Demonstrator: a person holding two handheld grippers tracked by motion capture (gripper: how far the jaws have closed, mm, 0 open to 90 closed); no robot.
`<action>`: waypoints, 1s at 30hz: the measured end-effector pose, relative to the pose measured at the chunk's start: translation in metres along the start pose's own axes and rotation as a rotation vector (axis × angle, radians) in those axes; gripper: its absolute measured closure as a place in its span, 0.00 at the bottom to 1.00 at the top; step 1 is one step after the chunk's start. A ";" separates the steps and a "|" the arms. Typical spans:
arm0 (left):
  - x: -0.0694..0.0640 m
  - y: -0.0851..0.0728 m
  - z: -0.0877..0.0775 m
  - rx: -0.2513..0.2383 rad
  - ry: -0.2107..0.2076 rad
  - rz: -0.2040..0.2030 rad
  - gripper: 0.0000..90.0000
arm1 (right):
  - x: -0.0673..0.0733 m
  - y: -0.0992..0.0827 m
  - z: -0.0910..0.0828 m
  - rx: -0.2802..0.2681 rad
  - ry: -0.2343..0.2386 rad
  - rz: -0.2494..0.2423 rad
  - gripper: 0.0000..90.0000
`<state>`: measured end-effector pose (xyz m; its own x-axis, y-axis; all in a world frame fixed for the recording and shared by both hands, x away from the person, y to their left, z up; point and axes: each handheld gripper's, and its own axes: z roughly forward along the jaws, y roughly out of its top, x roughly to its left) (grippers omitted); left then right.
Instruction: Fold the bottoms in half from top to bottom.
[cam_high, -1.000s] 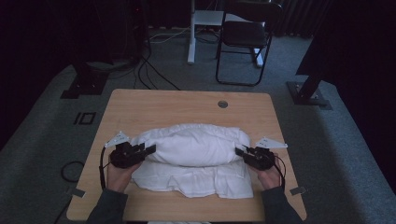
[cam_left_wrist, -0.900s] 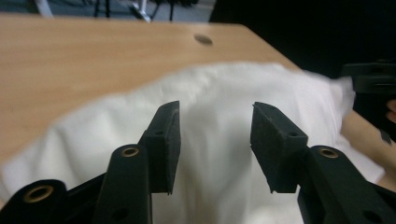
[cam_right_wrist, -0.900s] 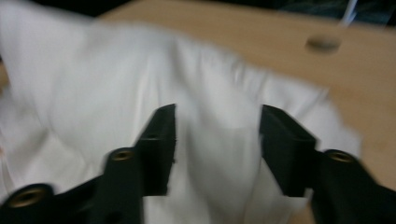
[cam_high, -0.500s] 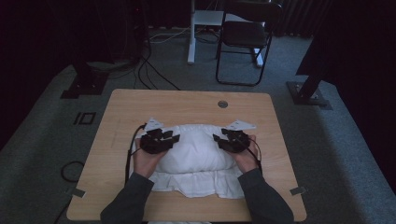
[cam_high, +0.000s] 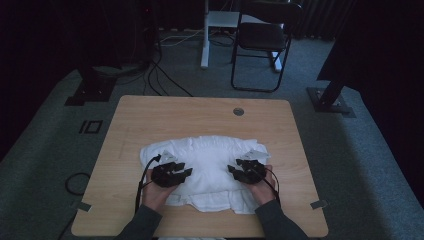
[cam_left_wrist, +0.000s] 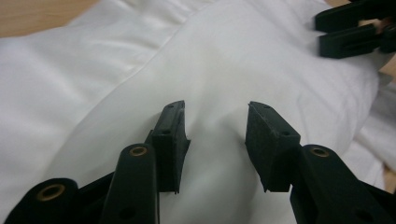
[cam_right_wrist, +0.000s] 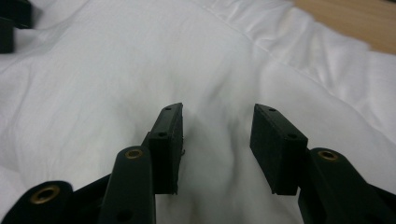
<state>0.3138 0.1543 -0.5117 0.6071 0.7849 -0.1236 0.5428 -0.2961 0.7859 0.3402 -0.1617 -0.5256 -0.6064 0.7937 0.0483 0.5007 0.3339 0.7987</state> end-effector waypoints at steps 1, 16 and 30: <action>0.001 -0.006 -0.004 -0.006 0.016 0.004 0.64 | 0.001 -0.003 -0.003 -0.004 -0.020 -0.004 0.60; 0.020 -0.046 0.002 0.003 0.179 -0.079 0.53 | -0.008 -0.032 0.010 0.059 -0.016 0.022 0.64; 0.072 -0.045 -0.007 0.011 0.352 -0.225 0.09 | -0.009 -0.035 0.011 0.047 -0.007 0.039 0.64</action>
<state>0.3290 0.2276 -0.5517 0.2384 0.9682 -0.0758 0.6464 -0.1000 0.7564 0.3348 -0.1753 -0.5602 -0.5814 0.8102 0.0748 0.5524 0.3256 0.7673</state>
